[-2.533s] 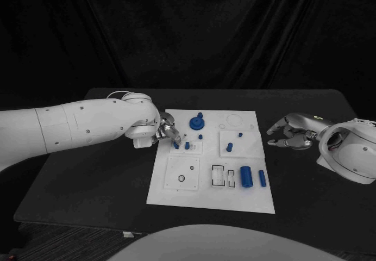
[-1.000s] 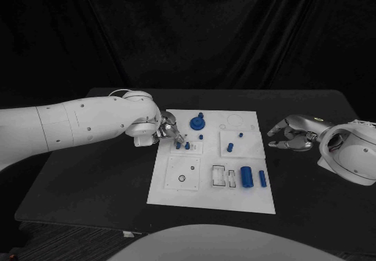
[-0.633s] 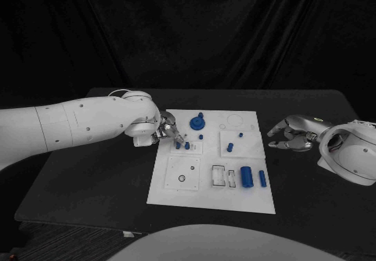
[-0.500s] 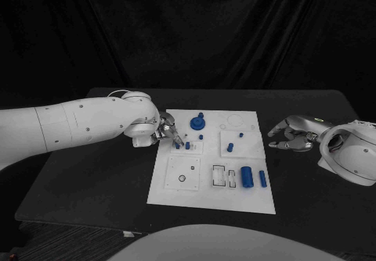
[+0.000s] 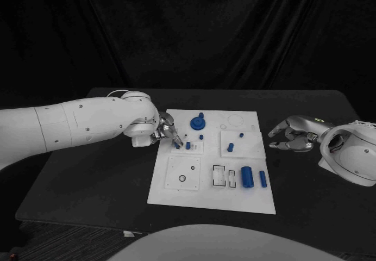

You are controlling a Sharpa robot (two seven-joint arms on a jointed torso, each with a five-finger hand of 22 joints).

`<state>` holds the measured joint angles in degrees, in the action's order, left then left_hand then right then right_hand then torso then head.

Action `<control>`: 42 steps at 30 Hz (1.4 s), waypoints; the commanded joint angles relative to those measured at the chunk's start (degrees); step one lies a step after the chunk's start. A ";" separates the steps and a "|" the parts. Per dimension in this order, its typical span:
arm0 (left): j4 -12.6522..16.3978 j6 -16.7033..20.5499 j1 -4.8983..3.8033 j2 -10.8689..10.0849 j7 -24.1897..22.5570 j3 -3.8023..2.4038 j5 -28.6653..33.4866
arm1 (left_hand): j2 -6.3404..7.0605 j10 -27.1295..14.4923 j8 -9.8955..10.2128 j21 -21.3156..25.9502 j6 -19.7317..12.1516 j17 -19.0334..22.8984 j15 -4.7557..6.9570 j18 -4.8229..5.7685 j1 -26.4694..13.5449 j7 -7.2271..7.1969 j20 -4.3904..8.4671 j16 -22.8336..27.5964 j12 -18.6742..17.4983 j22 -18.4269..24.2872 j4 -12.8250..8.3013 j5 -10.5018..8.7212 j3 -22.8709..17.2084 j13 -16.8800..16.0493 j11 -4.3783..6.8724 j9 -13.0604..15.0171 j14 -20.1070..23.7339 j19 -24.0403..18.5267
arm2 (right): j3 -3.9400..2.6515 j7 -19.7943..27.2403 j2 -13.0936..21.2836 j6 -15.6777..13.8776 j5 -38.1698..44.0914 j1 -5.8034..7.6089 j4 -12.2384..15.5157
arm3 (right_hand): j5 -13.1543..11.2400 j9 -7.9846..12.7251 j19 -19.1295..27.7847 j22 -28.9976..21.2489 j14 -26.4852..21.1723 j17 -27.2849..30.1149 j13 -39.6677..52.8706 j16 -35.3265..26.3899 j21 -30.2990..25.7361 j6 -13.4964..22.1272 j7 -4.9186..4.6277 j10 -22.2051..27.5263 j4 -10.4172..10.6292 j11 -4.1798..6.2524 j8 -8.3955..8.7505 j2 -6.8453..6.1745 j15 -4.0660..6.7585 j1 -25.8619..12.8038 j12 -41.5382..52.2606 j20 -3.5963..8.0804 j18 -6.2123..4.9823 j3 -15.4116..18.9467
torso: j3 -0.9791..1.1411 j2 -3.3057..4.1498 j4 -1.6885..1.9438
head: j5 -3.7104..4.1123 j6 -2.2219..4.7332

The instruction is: Assemble the parts on the task board

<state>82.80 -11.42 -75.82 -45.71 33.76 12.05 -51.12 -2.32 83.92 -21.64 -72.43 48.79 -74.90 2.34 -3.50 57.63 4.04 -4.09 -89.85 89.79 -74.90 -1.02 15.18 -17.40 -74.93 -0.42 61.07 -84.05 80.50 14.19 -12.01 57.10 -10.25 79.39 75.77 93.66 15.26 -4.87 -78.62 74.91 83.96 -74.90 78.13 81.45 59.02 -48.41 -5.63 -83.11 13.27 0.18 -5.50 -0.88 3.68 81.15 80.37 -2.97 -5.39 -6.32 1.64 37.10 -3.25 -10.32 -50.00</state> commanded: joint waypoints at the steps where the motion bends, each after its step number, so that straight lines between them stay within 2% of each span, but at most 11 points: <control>1: -0.04 -0.92 0.44 -0.03 0.84 0.28 -0.27 | 0.30 6.08 0.13 0.23 -0.45 -15.10 0.07 -0.76 0.13 -0.07 0.06 -0.15 0.21 -9.46 -0.10 0.01 -0.27 -15.07 0.24 -0.09 -5.95 -0.45 | -0.01 -0.95 0.00 0.49 0.21 -0.14 0.00 | 0.26 0.05 0.17 7.30 2.87 -5.82 0.93 -0.28 -0.16 -0.48 -0.01 0.44 -0.08 -0.14 0.33 0.16 -0.22 0.52 -0.13 0.00 -0.39 -0.28 | -0.04 0.01 -0.01 | -0.09 0.00; 7: -0.04 -1.31 0.44 0.09 0.96 0.28 -0.27 | 0.30 6.08 0.16 0.28 -0.49 -15.10 0.07 -0.77 0.11 -0.06 0.07 -0.15 0.21 -9.44 -0.13 0.06 -0.35 -15.07 0.24 -0.13 -5.95 -0.49 | -0.01 -0.97 -0.05 0.59 0.21 -0.14 -0.01 | 0.29 0.06 0.19 7.29 2.85 -5.78 0.89 -0.32 -0.21 -0.48 -0.02 0.47 -0.10 -0.14 0.34 0.17 -0.22 0.56 -0.17 0.00 -0.40 -0.31 | 0.00 0.06 0.02 | -0.11 0.00; 11: 0.08 -2.08 0.44 0.07 1.16 0.28 -0.27 | 0.30 6.08 0.16 0.29 -0.33 -15.10 0.06 -0.76 -0.05 -0.06 0.07 -0.15 0.21 -9.45 -0.26 -1.18 -0.68 -15.07 0.21 -0.30 -5.95 -0.50 | -0.01 -1.05 -0.03 0.63 0.21 -0.15 0.02 | 0.29 0.06 0.19 7.29 2.85 -5.78 0.89 -0.32 -0.21 -0.48 -0.02 0.47 -0.10 -0.14 0.34 0.17 -0.22 0.56 -0.17 0.00 -0.40 -0.31 | 0.03 0.06 0.02 | -0.04 0.00; 17: 0.57 -2.74 0.44 -0.04 1.52 0.28 -0.27 | 0.25 6.08 0.10 0.37 0.05 -15.10 0.16 -0.79 0.51 -0.26 0.13 -0.15 0.21 -9.43 -1.08 -1.02 -1.62 -15.07 0.38 -0.50 -5.95 -0.54 | -0.01 -1.18 0.00 0.71 0.21 -0.15 0.06 | 0.34 0.07 0.20 7.28 2.85 -5.78 0.88 -0.32 -0.25 -0.49 -0.02 0.48 -0.12 -0.14 0.34 0.21 -0.22 0.61 -0.17 -0.01 -0.40 -0.37 | 0.02 0.02 -0.01 | -0.09 0.00; 35: 0.79 -3.26 0.44 -0.07 2.13 0.28 -0.27 | 0.24 6.04 0.14 0.82 0.14 -15.10 0.19 -0.89 0.43 -0.25 0.16 -0.15 0.17 -9.29 -1.20 -1.26 -1.93 -15.04 0.38 -0.61 -5.95 -0.79 | -0.01 -1.38 0.03 1.07 0.21 -0.15 0.07 | 0.68 0.11 0.24 7.25 2.80 -5.66 0.84 -0.44 -0.43 -0.53 -0.06 0.51 -0.19 -0.16 0.37 0.42 -0.23 0.81 -0.20 -0.01 -0.43 -0.64 | -0.01 -0.06 -0.03 | -0.17 0.00; 38: 0.72 -3.10 0.44 0.00 2.10 0.28 -0.27 | 0.41 5.99 0.44 0.91 -0.01 -15.10 0.14 -0.87 -0.49 -0.06 0.12 -0.15 0.13 -9.27 -0.92 -2.99 -2.10 -15.01 0.25 -0.97 -5.95 -0.83 | -0.01 -1.37 -0.02 1.12 0.21 -0.16 0.03 | 0.76 0.12 0.24 7.26 2.81 -5.67 0.80 -0.43 -0.44 -0.54 -0.06 0.54 -0.22 -0.16 0.38 0.44 -0.23 0.86 -0.24 -0.01 -0.43 -0.69 | -0.01 -0.05 -0.04 | -0.23 0.00; 40: 0.65 -2.91 0.44 0.06 2.08 0.28 -0.27 | 0.51 6.01 1.21 1.06 -0.73 -15.10 -0.05 -0.86 -1.82 0.33 0.01 -0.15 0.15 -9.24 -0.07 -6.38 -1.73 -15.02 -0.05 -1.55 -5.95 -0.90 | -0.01 -1.35 -0.05 1.15 0.21 -0.18 0.01 | 0.76 0.12 0.24 7.26 2.81 -5.67 0.80 -0.43 -0.44 -0.54 -0.06 0.54 -0.22 -0.16 0.38 0.44 -0.23 0.86 -0.24 -0.01 -0.43 -0.69 | -0.02 -0.04 -0.03 | -0.24 0.00; 42: 0.60 -2.69 0.44 0.10 2.07 0.28 -0.27 | 0.87 5.98 1.95 1.22 -1.15 -15.10 -0.38 -0.88 -3.34 0.83 -0.18 -0.15 0.13 -9.20 1.06 -8.55 -0.63 -15.00 -0.44 -2.18 -5.95 -0.97 | -0.01 -1.34 -0.06 1.18 0.21 -0.19 0.00 | 0.76 0.12 0.24 7.26 2.81 -5.67 0.80 -0.43 -0.44 -0.54 -0.06 0.54 -0.22 -0.16 0.38 0.44 -0.23 0.86 -0.24 -0.01 -0.43 -0.69 | -0.02 -0.02 -0.03 | -0.19 0.00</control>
<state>83.45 -12.78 -75.85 -45.74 34.87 11.94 -51.56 -1.53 83.96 -20.27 -71.40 48.49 -74.90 2.35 -3.50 54.67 4.53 -4.33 -89.85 89.80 -74.94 -0.32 7.09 -18.15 -74.93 -0.46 59.24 -84.05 79.84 14.21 -12.40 57.03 -9.62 79.39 75.72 93.63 15.75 -4.83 -78.62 74.93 83.88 -74.90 78.15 81.20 58.79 -48.61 -5.83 -82.90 12.95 -0.02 -5.50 -0.44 3.60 81.61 80.51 -2.97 -5.39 -6.65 1.64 37.04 -3.29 -10.54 -50.00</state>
